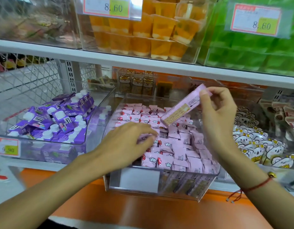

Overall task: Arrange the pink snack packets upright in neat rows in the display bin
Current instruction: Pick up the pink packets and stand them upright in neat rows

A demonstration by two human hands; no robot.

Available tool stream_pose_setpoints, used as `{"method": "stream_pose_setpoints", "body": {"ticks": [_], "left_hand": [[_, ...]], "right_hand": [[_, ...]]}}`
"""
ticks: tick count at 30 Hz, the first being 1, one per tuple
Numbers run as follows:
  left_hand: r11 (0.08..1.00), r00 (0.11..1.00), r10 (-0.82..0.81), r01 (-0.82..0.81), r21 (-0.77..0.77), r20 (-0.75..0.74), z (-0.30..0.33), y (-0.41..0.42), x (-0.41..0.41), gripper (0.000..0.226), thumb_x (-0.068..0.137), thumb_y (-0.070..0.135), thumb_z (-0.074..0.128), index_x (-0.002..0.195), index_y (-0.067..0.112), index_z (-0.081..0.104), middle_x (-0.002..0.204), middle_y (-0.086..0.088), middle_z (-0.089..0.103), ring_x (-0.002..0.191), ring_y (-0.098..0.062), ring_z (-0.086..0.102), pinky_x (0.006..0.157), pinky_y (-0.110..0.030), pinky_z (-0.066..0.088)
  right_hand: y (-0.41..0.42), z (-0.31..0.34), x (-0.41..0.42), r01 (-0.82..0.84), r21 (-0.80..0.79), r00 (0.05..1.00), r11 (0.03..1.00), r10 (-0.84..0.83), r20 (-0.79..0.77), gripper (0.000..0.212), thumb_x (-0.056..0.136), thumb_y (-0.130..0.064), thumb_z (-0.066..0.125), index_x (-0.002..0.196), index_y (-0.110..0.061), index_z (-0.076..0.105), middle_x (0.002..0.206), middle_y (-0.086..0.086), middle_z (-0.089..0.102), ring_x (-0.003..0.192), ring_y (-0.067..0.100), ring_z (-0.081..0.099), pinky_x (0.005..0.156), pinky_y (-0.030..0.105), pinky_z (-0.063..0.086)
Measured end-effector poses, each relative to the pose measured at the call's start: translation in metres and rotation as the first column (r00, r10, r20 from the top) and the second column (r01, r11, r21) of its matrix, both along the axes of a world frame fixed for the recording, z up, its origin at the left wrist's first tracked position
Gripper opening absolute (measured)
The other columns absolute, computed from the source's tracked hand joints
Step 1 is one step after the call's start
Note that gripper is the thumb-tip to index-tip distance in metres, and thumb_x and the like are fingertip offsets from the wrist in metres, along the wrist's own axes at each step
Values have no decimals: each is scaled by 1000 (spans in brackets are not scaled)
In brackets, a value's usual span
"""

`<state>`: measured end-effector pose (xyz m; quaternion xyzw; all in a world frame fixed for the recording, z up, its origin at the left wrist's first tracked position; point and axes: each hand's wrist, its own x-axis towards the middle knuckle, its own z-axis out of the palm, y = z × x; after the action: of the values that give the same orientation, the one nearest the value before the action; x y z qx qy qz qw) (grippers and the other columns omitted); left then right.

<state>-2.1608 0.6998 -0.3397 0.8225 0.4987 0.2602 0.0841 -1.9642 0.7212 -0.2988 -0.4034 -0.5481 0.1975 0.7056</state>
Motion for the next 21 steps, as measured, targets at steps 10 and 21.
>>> {"method": "stream_pose_setpoints", "body": {"ticks": [10, 21], "left_hand": [[988, 882, 6, 67, -138, 471, 4, -7, 13, 31, 86, 40, 60, 117, 35, 59, 99, 14, 62, 80, -9, 65, 75, -40, 55], [988, 822, 109, -29, -151, 560, 10, -2, 12, 29, 94, 45, 45, 75, 39, 67, 51, 19, 54, 49, 4, 50, 58, -29, 43]], "right_hand": [[-14, -2, -7, -260, -326, 963, 909, 219, -159, 9, 96, -12, 51, 93, -8, 58, 78, 3, 67, 77, 11, 65, 71, 16, 54], [-17, -21, -8, 10, 246, 146, 969, -245, 959, 59, 78, -14, 68, 134, -24, 50, 139, 7, 45, 129, 28, 35, 103, 38, 27]]}}
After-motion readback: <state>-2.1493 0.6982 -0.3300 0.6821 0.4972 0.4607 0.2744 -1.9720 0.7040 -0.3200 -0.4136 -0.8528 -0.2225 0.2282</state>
